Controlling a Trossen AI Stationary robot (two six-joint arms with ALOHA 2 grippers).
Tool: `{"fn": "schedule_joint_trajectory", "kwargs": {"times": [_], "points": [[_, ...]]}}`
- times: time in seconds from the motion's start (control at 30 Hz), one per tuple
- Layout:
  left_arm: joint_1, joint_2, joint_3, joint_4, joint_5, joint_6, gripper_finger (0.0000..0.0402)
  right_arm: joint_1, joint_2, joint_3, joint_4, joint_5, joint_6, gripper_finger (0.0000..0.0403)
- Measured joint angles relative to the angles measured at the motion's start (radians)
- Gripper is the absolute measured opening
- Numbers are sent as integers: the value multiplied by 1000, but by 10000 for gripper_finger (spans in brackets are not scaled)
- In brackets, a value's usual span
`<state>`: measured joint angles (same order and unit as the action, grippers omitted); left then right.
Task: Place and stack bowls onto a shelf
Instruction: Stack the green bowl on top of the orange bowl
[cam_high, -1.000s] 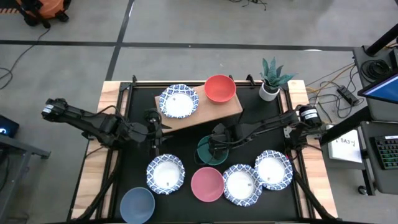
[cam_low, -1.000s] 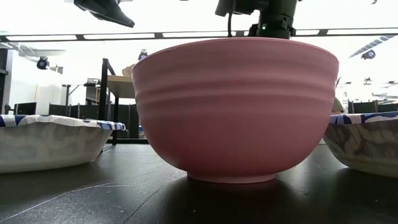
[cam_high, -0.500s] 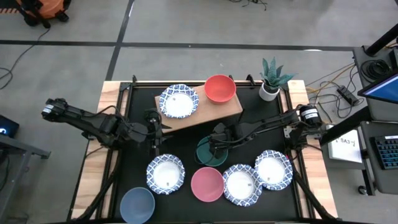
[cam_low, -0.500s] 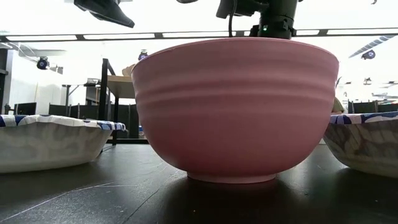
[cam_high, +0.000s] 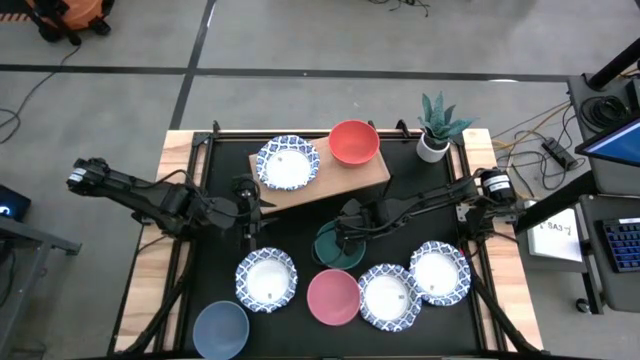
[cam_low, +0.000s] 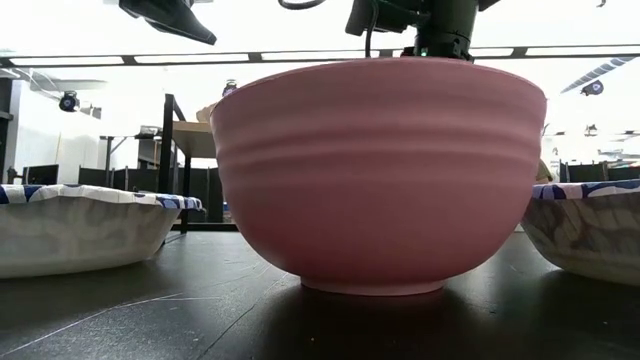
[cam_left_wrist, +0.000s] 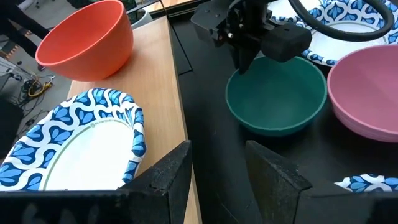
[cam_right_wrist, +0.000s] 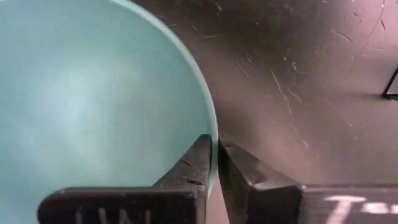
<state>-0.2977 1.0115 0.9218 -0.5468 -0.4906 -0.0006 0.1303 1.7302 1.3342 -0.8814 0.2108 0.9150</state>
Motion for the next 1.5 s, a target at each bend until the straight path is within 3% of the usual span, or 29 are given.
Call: {"fn": "schedule_joint_trajectory", "kwargs": {"times": [0.23, 0.57, 0.93, 1.17, 1.5], "points": [[0, 0, 0, 0, 0, 0, 134, 0, -27, 0, -4, 0, -12, 10], [0, 0, 0, -5, 0, 0, 134, 0, -193, 26, 0, -3, -57, 9], [0, -5, 0, -6, -46, 10, 134, -51, -299, 183, 14, -196, -105, 9], [1, -7, 0, -9, -49, 11, 134, -194, -294, 381, -201, -225, -190, 9], [0, -10, 0, -10, -49, 15, 134, -566, -270, 609, -457, -317, -322, 9]]}}
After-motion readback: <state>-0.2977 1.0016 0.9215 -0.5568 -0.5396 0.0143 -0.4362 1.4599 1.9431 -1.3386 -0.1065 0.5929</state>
